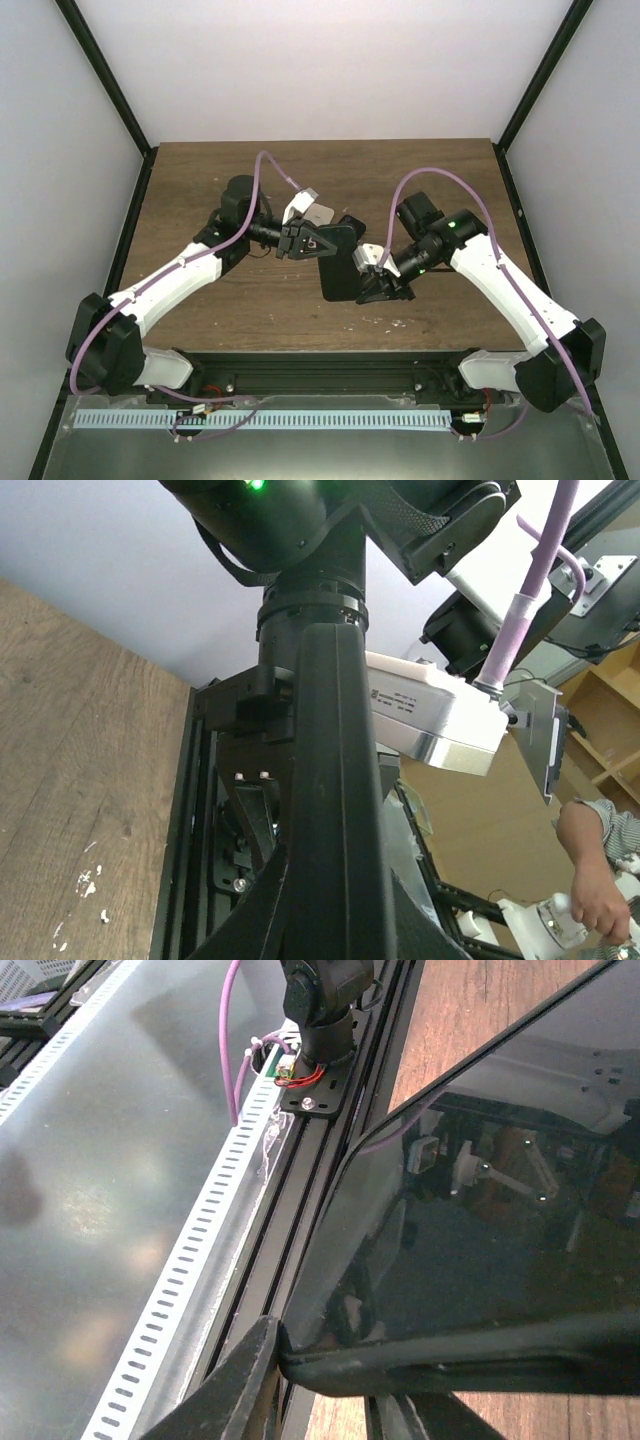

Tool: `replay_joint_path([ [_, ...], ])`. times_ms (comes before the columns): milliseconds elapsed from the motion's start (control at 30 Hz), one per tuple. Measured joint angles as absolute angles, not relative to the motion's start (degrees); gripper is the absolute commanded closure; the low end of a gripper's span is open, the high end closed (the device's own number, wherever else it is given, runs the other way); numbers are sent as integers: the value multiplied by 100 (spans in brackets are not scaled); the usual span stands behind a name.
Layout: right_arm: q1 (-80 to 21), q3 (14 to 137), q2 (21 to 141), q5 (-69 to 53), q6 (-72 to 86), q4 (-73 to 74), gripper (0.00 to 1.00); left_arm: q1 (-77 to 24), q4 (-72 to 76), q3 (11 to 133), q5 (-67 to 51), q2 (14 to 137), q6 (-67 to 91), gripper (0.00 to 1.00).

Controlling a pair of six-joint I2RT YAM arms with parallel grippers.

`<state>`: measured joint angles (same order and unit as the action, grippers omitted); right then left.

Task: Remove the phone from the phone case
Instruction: Remove the phone case from the phone.

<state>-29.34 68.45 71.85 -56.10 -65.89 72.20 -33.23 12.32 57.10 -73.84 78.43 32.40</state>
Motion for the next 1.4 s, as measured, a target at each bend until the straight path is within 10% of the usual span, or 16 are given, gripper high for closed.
replay_joint_path([
  [767, -3339, 7129, 7190, -5068, -6816, 7242, 87, -3317, 1737, 5896, -7985, 8213, 4167, 100],
  [1400, -2366, 6217, 7203, -6130, -4466, 5706, 74, -3138, 2502, 5623, -7238, 8230, 4425, 100],
])
